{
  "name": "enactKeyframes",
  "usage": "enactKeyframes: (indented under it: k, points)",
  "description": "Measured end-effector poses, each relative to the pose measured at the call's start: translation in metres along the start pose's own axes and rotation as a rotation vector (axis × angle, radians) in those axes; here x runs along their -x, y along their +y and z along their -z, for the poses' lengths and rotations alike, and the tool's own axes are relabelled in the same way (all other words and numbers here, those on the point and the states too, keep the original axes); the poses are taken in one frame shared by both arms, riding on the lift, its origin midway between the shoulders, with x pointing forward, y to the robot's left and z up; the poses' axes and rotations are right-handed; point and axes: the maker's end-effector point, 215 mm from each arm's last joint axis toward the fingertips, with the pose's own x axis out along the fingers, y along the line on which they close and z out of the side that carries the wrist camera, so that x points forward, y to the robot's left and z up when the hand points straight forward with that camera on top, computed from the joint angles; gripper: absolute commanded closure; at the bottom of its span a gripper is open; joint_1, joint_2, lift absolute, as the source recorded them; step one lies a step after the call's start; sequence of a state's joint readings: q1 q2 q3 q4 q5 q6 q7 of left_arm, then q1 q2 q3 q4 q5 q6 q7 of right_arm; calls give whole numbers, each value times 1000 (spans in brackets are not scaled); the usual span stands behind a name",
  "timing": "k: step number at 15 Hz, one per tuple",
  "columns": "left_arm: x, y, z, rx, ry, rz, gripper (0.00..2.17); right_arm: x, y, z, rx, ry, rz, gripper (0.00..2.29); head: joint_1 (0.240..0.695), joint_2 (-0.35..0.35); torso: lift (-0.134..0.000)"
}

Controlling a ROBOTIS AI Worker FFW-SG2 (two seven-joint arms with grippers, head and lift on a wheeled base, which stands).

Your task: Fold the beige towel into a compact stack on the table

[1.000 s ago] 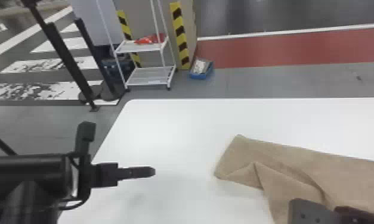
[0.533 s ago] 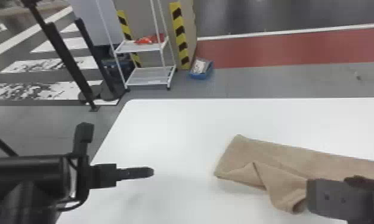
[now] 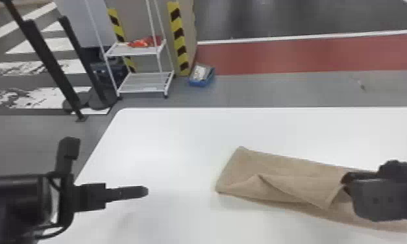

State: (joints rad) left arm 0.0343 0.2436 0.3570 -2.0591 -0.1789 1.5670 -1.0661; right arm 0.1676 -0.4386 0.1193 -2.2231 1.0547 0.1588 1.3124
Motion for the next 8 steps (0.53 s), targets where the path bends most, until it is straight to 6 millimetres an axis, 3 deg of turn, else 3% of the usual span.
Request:
enactKeyframes:
  k: [2,4,8]
  points:
    - [-1,-1,0,-2,0,-2,66,2,2,-3,67,-8,-7,1237,695,161,-124]
    - [0,0,-1,-4,-1,-6,66,9,-10,-4,94,-13,24,1237,695,163,-124]
    - [0,-1,-3,-9,-3,-7,66,25,-69,-17,191,-53,221,1237,695,171,-124]
